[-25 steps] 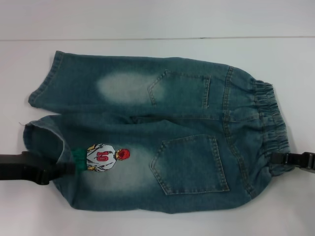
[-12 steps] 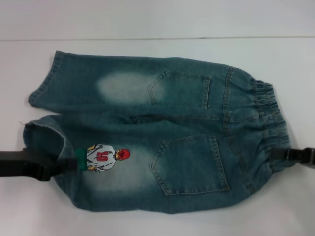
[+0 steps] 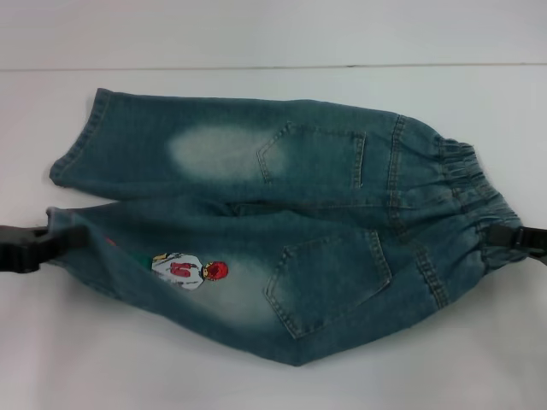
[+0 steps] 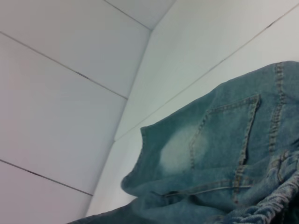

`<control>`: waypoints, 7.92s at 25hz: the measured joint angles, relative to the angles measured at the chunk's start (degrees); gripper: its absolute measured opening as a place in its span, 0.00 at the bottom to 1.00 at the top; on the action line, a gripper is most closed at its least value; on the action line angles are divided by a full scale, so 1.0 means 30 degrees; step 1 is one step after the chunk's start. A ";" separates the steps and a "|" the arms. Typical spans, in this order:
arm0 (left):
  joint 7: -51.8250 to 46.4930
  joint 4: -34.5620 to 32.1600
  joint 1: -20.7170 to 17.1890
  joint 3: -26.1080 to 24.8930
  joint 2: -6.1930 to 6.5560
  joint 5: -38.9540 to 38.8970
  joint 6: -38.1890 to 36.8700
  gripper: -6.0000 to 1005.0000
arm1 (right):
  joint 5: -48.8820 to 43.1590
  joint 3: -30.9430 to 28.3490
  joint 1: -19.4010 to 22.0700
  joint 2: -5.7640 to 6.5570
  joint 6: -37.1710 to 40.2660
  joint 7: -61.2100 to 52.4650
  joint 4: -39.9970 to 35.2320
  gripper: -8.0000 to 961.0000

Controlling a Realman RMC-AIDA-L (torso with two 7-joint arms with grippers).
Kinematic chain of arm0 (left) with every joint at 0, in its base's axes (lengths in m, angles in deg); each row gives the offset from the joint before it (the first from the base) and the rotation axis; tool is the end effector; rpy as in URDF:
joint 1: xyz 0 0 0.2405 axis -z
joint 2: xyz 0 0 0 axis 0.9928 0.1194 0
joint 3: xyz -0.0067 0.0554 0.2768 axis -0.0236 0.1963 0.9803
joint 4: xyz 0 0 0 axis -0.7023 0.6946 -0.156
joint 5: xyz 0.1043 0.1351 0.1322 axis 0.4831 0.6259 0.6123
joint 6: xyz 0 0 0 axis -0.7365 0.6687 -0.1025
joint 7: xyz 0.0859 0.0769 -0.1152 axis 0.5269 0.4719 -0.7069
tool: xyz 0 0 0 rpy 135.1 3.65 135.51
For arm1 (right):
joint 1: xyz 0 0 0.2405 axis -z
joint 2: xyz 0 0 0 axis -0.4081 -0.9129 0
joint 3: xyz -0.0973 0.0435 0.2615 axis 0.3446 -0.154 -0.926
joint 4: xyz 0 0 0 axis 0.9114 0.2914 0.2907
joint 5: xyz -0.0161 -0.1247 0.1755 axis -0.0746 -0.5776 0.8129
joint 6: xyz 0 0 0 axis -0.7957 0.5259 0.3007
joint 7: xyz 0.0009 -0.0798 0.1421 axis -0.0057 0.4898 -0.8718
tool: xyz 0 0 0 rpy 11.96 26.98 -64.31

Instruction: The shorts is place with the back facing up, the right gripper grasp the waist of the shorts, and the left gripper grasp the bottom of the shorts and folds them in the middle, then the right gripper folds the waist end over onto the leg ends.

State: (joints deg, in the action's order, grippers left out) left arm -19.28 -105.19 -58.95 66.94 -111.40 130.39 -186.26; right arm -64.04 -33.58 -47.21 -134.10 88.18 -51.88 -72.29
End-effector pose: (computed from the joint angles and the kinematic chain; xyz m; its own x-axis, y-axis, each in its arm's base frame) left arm -0.3366 0.3001 0.0455 0.4964 0.6905 0.5261 0.8465 -0.5193 -0.1173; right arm 0.3663 0.2957 0.0203 0.0801 -0.8120 -0.5782 -0.9249 -0.2768 0.2607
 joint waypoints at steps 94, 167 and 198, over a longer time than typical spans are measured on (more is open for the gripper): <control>-0.2908 -0.0063 0.1056 1.3749 -0.0504 -0.4381 1.3818 0.91 | 0.4478 -0.2060 0.1523 -0.1687 -0.7384 0.1500 -0.0662 0.91; 0.1950 0.4607 0.1341 1.8717 -0.0609 -1.1394 1.6569 0.91 | 0.4978 -0.0879 0.0752 -0.1772 -0.5586 0.0969 -0.1247 0.13; 0.2249 0.4505 0.1319 1.9605 -0.0609 -1.2691 1.7015 0.90 | 0.4965 -0.0777 0.0742 -0.1790 -0.5529 0.1104 -0.1247 0.16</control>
State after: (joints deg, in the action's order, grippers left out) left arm -12.54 -91.67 -55.00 125.76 -113.23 92.31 -135.21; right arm -49.14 -35.91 -44.98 -139.47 71.59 -48.57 -76.03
